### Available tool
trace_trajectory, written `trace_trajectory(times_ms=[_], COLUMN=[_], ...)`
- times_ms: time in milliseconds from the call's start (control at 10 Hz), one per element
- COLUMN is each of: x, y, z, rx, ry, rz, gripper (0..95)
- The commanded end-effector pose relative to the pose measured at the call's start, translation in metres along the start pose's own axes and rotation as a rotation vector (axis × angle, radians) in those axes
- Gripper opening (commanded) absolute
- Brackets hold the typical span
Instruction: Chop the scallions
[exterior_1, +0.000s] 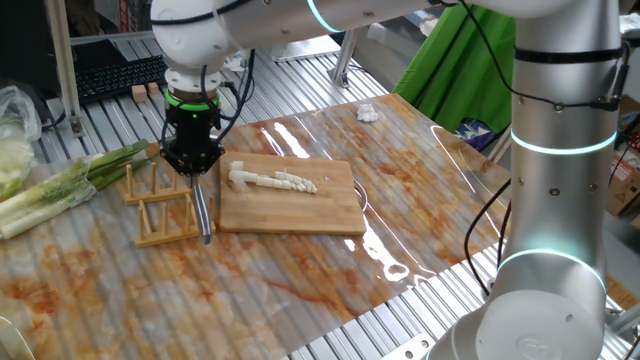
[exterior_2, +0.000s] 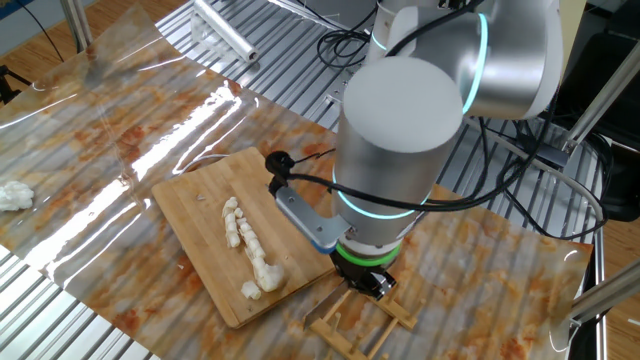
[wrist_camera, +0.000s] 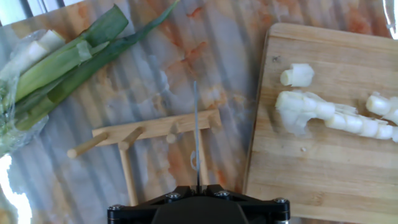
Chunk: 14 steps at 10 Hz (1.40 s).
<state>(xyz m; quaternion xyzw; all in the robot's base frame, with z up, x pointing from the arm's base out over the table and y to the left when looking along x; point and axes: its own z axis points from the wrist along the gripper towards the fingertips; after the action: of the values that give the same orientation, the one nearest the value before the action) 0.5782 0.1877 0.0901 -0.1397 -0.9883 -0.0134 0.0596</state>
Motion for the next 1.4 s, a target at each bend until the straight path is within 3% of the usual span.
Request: trace_trajectory(times_ms=[100, 900, 1400], x=[0.0, -0.002, -0.003], y=[-0.001, 0.004, 0.004], z=[0.003, 0.028, 0.048], rx=[0.002, -0.002, 0.0], ry=[-0.02, -0.024, -0.044], rz=[-0.003, -0.05, -0.051], gripper=[0.0, 0.0, 0.0])
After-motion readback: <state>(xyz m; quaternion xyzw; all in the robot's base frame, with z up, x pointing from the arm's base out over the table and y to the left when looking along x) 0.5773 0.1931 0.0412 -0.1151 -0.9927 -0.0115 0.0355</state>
